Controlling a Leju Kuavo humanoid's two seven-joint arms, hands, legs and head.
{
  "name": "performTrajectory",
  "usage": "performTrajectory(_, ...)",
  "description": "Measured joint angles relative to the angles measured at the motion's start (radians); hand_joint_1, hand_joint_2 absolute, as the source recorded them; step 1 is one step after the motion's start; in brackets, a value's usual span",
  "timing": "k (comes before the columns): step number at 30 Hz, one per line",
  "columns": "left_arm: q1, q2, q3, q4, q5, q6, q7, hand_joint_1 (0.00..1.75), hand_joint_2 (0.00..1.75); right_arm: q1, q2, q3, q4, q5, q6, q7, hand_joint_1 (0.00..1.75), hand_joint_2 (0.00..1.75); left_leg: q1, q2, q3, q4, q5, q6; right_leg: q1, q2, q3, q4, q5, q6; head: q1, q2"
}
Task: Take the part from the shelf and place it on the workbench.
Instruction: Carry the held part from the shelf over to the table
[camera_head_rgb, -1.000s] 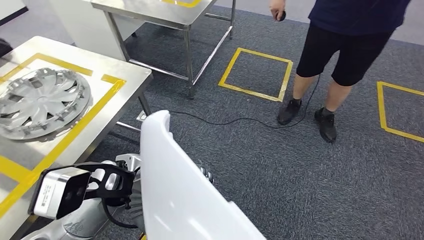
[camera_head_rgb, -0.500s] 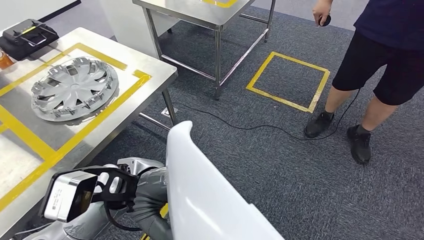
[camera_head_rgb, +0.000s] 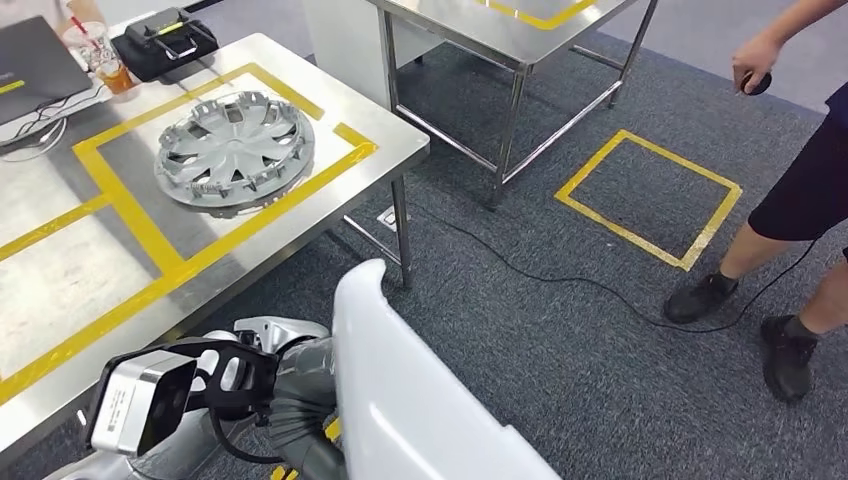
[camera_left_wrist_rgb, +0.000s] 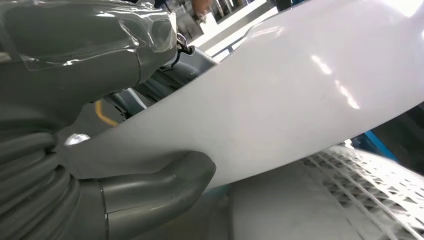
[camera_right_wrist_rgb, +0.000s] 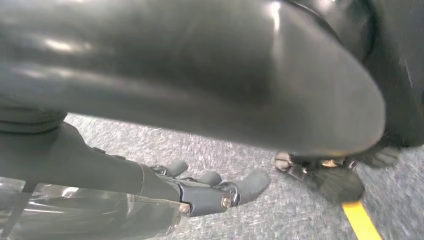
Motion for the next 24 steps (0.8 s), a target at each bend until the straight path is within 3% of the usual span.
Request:
performTrajectory(1,-0.001,-0.002,-0.001,0.0,-0.003,0.001,-0.001,1.75,1.75,0.003,-0.002,0.0,0.0,-0.001,0.0,0.001,0.0,0.0,0.003,-0.014,0.001,-0.004,0.004,-0.001,-0.004,0.029,-0.03,0.059,-0.022,0.002,0.0,0.0)
performTrajectory(2,0.001,-0.003,-0.002,0.0,-0.005,0.002,-0.001,1.75,1.75,0.006,-0.004,0.0,0.0,-0.001,0.0,0.002,0.0,0.0,0.006,-0.029,0.0,-0.004,0.006,-0.003,-0.008,0.041,-0.061,0.12,-0.041,0.005,0.001,0.0)
performTrajectory(4,0.005,-0.003,-0.005,0.0,-0.009,0.004,-0.002,1.75,1.75,0.01,-0.007,0.0,0.0,0.0,0.0,0.004,0.0,0.0,0.015,-0.059,-0.001,-0.002,0.006,-0.011,-0.02,0.048,-0.097,0.175,-0.046,0.025,0.001,0.0)
performTrajectory(6,0.006,-0.003,-0.006,0.0,-0.013,0.008,-0.003,1.75,1.75,0.011,-0.007,0.0,0.001,0.0,0.0,0.003,0.0,0.0,0.029,-0.09,-0.003,0.01,0.0,-0.028,-0.041,0.057,-0.067,0.096,0.001,0.061,0.002,0.0)
performTrajectory(7,0.006,-0.003,-0.006,0.0,-0.016,0.009,-0.004,1.75,1.75,0.011,-0.007,0.0,0.001,0.0,-0.001,0.001,0.0,0.0,0.035,-0.103,-0.009,0.024,-0.007,-0.04,-0.053,0.075,-0.042,0.037,0.025,0.08,0.004,0.0)
performTrajectory(8,0.006,-0.003,-0.006,0.0,-0.018,0.009,-0.004,1.75,1.75,0.011,-0.008,0.0,0.001,0.0,-0.003,0.0,0.0,0.0,0.039,-0.116,-0.018,0.041,-0.016,-0.053,-0.061,0.093,-0.018,-0.014,0.044,0.088,0.008,0.0)
performTrajectory(10,0.005,-0.002,-0.006,0.001,-0.015,0.002,0.002,1.75,1.75,0.008,-0.01,0.0,0.001,0.0,-0.006,-0.004,0.0,0.0,0.042,-0.134,-0.035,0.064,-0.027,-0.073,-0.063,0.112,-0.004,-0.046,0.05,0.075,0.013,0.0)
performTrajectory(12,0.005,-0.001,-0.009,0.005,0.0,-0.01,0.013,1.75,1.75,0.005,-0.012,0.0,0.001,0.0,-0.003,-0.01,0.0,0.0,0.047,-0.146,-0.041,0.067,-0.028,-0.081,-0.057,0.095,-0.006,-0.041,0.048,0.05,0.012,0.0)
performTrajectory(13,0.005,0.001,-0.01,0.007,0.008,-0.015,0.017,1.75,1.75,0.004,-0.013,0.0,0.001,0.001,-0.001,-0.013,0.0,0.0,0.048,-0.135,-0.045,0.072,-0.03,-0.084,-0.056,0.087,-0.004,-0.041,0.048,0.043,0.01,0.0)
performTrajectory(15,0.002,0.002,-0.011,0.01,0.017,-0.02,0.02,1.75,1.75,0.005,-0.015,0.0,0.001,-0.001,0.003,-0.015,0.0,0.0,0.049,-0.082,-0.074,0.13,-0.059,-0.089,-0.052,0.068,0.001,-0.043,0.046,0.029,0.005,0.0)
performTrajectory(16,0.002,0.002,-0.011,0.01,0.018,-0.02,0.021,1.75,1.75,0.007,-0.016,0.0,0.001,-0.002,0.003,-0.015,0.0,0.0,0.046,-0.05,-0.105,0.188,-0.084,-0.09,-0.047,0.058,0.003,-0.043,0.044,0.024,0.001,0.0)
performTrajectory(18,0.002,0.002,-0.012,0.013,0.019,-0.017,0.023,1.75,1.75,0.011,-0.017,-0.001,0.001,-0.004,0.004,-0.011,0.0,0.0,0.046,-0.025,-0.175,0.313,-0.127,-0.089,-0.037,0.033,0.005,-0.043,0.039,0.016,-0.002,0.0)
performTrajectory(19,0.003,0.003,-0.012,0.015,0.019,-0.014,0.025,1.75,1.75,0.012,-0.017,-0.001,0.001,-0.005,0.003,-0.009,0.0,0.0,0.045,-0.023,-0.194,0.343,-0.129,-0.086,-0.032,0.02,0.006,-0.043,0.037,0.013,-0.002,0.0)
performTrajectory(20,0.003,0.002,-0.012,0.017,0.019,-0.011,0.027,1.75,1.75,0.012,-0.016,-0.001,0.001,-0.005,0.003,-0.007,0.0,0.0,0.042,-0.022,-0.194,0.335,-0.114,-0.08,-0.027,0.008,0.007,-0.043,0.035,0.01,-0.003,0.0)
performTrajectory(22,0.002,0.001,-0.011,0.02,0.018,-0.003,0.03,1.75,1.75,0.011,-0.015,-0.001,0.001,-0.006,0.002,-0.005,0.0,0.0,0.028,-0.001,-0.139,0.224,-0.056,-0.053,-0.018,-0.015,0.014,-0.044,0.031,0.006,-0.003,0.0)
performTrajectory(24,-0.003,-0.002,-0.01,0.022,0.013,0.006,0.033,1.75,1.75,0.011,-0.01,-0.001,0.001,-0.007,0.001,-0.004,0.0,0.0,0.007,0.047,-0.082,0.116,-0.027,-0.021,-0.011,-0.037,0.02,-0.048,0.026,0.006,0.0,0.0)
